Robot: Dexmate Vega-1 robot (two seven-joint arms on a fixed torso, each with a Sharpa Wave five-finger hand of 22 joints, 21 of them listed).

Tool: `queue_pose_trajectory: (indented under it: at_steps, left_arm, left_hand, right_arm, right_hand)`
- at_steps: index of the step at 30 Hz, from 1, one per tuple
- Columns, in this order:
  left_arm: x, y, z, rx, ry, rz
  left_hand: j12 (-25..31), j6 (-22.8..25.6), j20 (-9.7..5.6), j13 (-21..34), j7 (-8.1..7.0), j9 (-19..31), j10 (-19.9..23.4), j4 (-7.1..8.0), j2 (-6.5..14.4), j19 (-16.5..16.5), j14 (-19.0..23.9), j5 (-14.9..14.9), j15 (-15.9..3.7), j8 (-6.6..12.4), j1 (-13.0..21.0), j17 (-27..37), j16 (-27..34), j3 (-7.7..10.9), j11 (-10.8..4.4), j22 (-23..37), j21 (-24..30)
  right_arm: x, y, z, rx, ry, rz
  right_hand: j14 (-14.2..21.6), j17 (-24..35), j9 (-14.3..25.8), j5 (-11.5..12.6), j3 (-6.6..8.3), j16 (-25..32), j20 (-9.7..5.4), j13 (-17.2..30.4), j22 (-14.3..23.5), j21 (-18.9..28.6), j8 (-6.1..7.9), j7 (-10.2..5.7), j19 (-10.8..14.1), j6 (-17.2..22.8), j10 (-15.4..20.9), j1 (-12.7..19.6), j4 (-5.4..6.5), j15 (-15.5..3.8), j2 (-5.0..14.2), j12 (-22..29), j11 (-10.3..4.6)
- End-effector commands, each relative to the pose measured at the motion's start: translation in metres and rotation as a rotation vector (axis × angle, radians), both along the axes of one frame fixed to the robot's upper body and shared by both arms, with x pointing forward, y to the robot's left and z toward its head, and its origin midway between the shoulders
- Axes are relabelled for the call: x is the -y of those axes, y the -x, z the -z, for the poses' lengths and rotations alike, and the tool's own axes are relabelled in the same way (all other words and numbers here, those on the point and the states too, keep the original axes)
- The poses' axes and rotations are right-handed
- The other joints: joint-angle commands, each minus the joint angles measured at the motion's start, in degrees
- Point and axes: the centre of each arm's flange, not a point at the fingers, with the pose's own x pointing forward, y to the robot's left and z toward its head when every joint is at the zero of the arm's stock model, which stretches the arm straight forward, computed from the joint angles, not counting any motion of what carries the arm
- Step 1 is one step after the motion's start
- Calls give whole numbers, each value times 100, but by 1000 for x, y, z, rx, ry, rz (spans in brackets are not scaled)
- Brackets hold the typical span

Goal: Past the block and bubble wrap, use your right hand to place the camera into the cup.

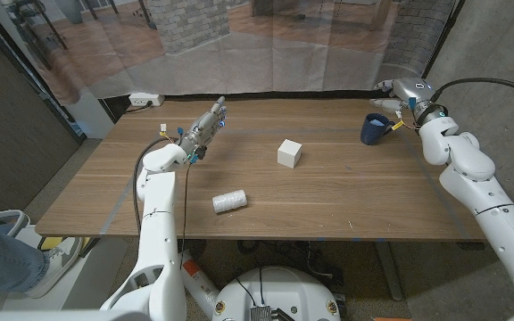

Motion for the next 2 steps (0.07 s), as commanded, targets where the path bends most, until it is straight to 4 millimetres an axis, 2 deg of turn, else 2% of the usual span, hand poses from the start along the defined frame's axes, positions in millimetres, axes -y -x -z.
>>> queue_pose_trajectory:
  at_steps: [1,2]
  left_arm:
    - [-3,3,2,-1,-7,7]
    - [-4,4,1,1,-11,7]
  left_hand:
    - [5,41,42,26,22,25,-3,-6,14,-104,-2,-5,3,23,38,31,17,-35,-22,26,17]
    - [5,43,42,26,21,25,-2,-6,15,-104,0,-5,6,24,38,31,18,-35,-23,26,17]
  right_arm:
    - [-5,4,3,-6,-7,-2]
    - [-6,5,4,-5,-7,-1]
  right_hand:
    - [-45,10,32,-25,31,-14,4,8,35,-35,-37,-2,-52,-11,-99,9,-8,-16,78,-44,-11]
    - [-53,11,32,-29,33,-14,15,8,35,-42,-43,-7,-70,-21,-132,8,-9,-14,81,-59,-11]
